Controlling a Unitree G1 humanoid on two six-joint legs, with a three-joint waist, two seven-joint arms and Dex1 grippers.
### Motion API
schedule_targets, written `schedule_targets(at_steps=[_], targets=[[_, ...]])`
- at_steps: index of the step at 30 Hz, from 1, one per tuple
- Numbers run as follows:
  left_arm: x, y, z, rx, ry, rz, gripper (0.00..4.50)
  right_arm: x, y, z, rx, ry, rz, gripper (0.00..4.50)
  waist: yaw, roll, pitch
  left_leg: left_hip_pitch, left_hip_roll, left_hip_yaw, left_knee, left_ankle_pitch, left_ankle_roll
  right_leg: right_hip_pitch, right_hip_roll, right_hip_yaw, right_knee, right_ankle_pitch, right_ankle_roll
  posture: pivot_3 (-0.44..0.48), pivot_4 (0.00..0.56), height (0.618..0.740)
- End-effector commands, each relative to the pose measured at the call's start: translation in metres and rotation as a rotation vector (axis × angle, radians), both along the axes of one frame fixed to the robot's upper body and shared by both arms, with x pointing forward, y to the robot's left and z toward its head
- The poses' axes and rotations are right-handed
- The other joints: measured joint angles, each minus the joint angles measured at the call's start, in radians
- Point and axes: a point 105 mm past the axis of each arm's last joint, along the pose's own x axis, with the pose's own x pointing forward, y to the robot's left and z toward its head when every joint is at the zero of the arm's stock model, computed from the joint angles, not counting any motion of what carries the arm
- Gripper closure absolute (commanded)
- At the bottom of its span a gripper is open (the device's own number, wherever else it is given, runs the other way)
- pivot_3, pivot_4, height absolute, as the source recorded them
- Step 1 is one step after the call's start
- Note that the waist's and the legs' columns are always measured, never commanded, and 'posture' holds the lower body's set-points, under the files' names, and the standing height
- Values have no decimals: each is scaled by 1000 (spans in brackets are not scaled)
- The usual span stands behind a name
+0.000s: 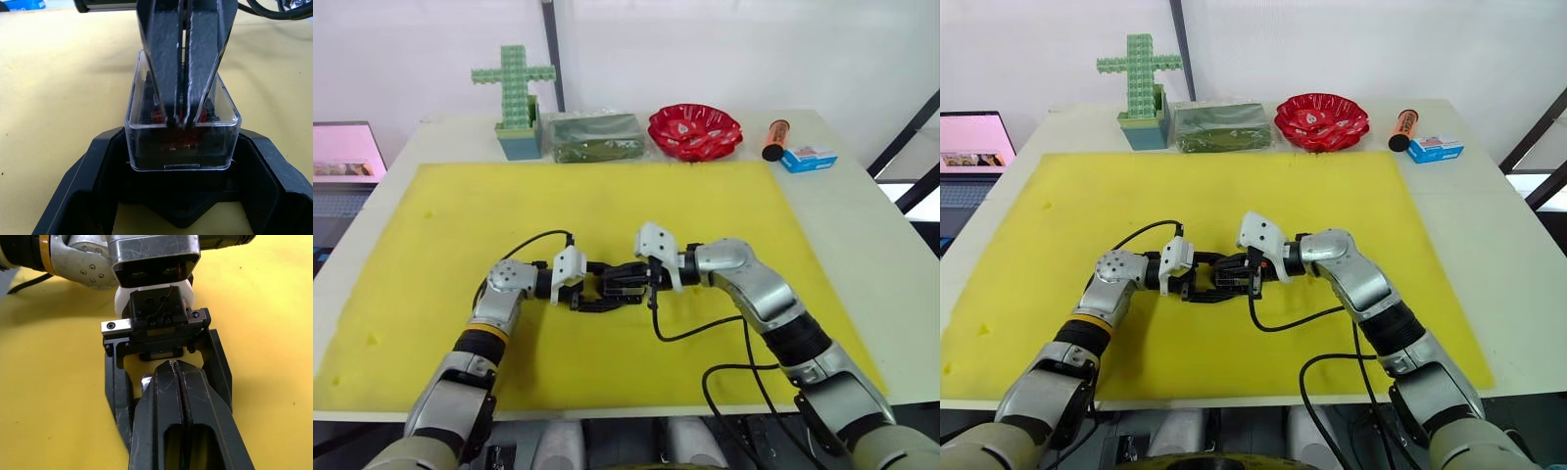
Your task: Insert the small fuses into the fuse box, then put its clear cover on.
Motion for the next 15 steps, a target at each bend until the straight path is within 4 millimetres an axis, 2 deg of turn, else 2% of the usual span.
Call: schedule_targets(at_steps=[1,5,7,9,15], targets=[[-2,-3,3,-16,-8,-5,1678,-12,1,23,149,37,39,4474,1,0,1,0,0,0,0,0,0,0,0,0,0,0,0,0,150,740],[-1,-1,4,-15,-7,1,1678,-10,-13,65,273,-1,-6,4474,3,1,2,-4,0,0,0,0,0,-3,0,0,0,0,0,0,150,740],[-1,-1,4,-15,-7,2,1678,-12,-21,73,264,-21,-6,4474,2,1,2,-4,0,0,0,0,0,-4,0,0,0,0,0,0,150,740],[-1,1,5,-15,-9,7,1678,-13,-37,86,234,-59,-21,4474,3,1,2,-5,0,0,0,0,0,-4,0,0,0,0,0,0,150,740],[0,5,5,-15,-11,15,1678,-13,-75,94,90,-164,-70,4474,0,0,3,-6,0,0,-1,0,0,-6,-1,0,-1,0,0,0,150,740]])
